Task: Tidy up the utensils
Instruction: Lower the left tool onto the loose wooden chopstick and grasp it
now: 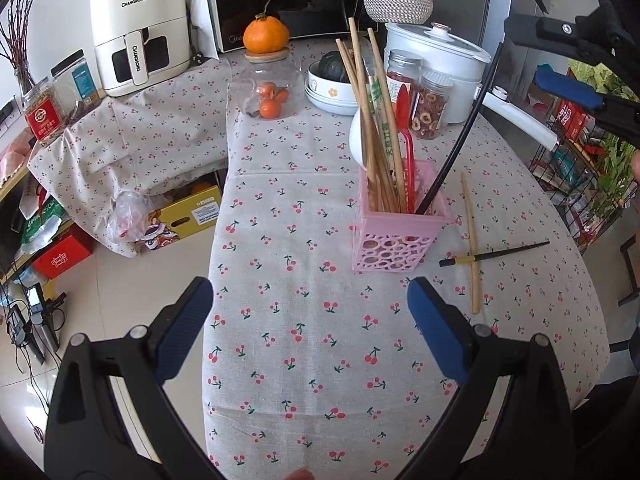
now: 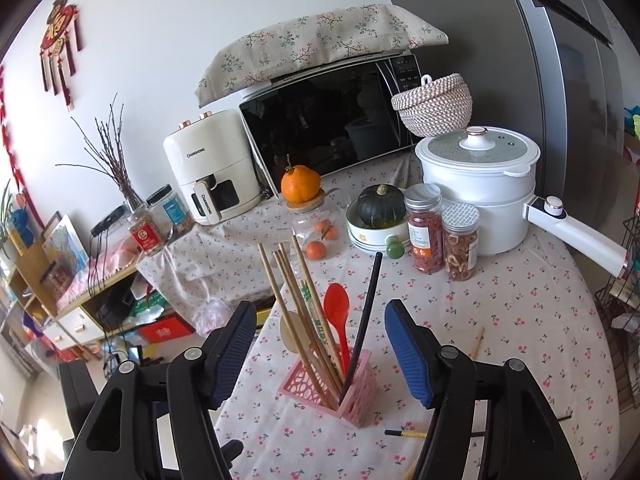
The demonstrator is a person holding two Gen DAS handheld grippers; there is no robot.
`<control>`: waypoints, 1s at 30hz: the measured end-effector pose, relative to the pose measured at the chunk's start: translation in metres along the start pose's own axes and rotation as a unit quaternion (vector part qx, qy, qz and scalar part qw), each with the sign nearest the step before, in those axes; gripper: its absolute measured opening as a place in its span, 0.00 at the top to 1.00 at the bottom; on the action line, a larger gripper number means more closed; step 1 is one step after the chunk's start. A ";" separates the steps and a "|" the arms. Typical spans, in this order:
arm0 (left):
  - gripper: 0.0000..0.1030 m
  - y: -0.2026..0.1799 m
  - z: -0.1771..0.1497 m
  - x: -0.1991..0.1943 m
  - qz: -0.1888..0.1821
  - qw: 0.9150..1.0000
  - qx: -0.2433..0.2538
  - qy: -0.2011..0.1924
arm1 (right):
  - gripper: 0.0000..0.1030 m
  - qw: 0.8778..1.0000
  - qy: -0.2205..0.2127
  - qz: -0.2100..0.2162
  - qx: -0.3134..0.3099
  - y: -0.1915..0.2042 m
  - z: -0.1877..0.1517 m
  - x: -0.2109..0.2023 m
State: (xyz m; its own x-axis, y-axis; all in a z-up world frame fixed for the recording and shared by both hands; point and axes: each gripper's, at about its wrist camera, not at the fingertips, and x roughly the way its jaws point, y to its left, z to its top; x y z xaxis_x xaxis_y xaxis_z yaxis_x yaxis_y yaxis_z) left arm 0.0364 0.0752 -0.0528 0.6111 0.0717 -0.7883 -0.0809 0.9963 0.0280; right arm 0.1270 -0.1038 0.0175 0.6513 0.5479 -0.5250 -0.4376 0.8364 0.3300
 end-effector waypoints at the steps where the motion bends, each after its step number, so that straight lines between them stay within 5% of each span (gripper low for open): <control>1: 0.05 -0.001 0.000 0.000 0.000 1.000 0.001 -0.001 | 0.26 1.000 0.000 -0.002 0.003 -0.003 0.000 -0.003; 11: 0.05 -0.016 0.001 -0.001 -0.010 1.000 0.016 -0.001 | 0.15 0.998 0.033 -0.047 0.005 -0.037 -0.014 -0.022; 24: 0.05 -0.061 -0.002 0.007 -0.029 0.998 0.059 0.016 | 0.12 0.979 0.148 -0.135 0.032 -0.107 -0.060 -0.035; 30: 0.05 -0.095 -0.004 0.011 -0.082 0.992 0.090 0.032 | 0.12 0.969 0.179 -0.163 0.056 -0.146 -0.073 -0.047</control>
State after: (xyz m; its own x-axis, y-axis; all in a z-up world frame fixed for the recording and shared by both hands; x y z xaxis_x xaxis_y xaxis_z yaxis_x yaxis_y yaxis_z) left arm 0.0474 -0.0190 -0.0669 0.5527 -0.0902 -0.8285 0.1622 0.9868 0.0008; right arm 0.1146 -0.2525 -0.0631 0.4787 0.2300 -0.8473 -0.1619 0.9717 0.1723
